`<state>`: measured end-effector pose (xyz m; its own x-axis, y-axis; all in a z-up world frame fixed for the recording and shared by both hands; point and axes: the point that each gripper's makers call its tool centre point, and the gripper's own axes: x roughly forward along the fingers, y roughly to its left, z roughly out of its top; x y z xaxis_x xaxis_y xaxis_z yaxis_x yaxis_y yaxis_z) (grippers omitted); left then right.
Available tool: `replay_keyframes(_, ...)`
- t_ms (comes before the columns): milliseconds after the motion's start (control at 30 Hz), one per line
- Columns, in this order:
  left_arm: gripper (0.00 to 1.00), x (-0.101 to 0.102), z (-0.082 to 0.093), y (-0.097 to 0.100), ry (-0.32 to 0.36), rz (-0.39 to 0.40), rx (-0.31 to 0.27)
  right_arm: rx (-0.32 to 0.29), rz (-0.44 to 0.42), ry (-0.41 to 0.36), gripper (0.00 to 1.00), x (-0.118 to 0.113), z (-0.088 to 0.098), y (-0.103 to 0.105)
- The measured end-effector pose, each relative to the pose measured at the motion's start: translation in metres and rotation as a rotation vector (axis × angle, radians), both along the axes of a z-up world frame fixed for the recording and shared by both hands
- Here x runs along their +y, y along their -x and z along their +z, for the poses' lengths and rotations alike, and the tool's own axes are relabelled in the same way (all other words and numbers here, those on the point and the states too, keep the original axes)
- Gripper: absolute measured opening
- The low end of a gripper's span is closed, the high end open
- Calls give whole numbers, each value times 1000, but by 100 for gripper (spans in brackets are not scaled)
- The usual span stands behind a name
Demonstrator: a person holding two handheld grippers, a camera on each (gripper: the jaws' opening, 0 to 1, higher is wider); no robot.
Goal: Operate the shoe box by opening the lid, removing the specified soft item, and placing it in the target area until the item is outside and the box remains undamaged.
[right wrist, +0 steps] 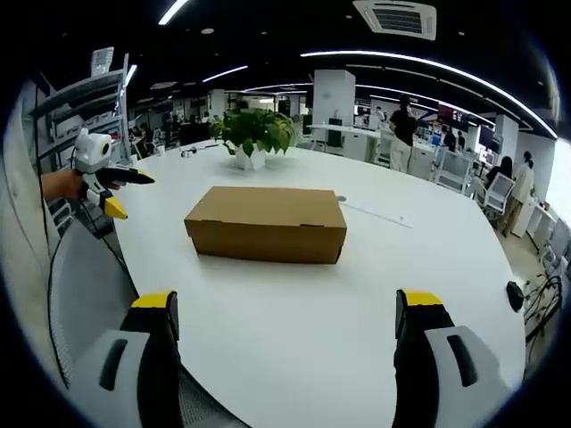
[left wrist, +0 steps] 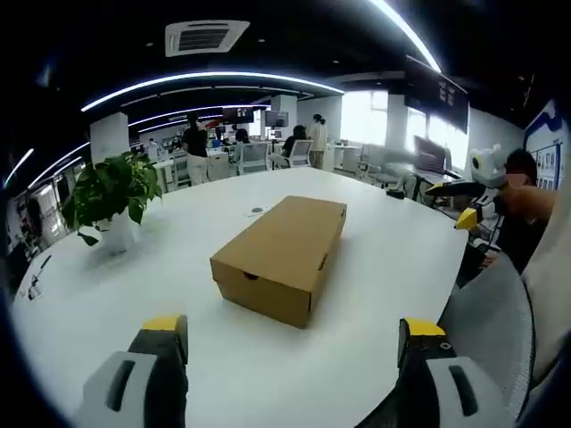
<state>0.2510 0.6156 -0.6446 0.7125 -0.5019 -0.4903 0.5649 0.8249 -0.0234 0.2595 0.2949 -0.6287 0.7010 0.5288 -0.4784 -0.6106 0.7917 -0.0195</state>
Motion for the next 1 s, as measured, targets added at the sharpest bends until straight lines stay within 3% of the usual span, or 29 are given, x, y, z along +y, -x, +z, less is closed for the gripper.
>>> replay_keyframes(1000,99,-4,-2,9,-30,-5,6,-7,17,-19,96,3,2,3)
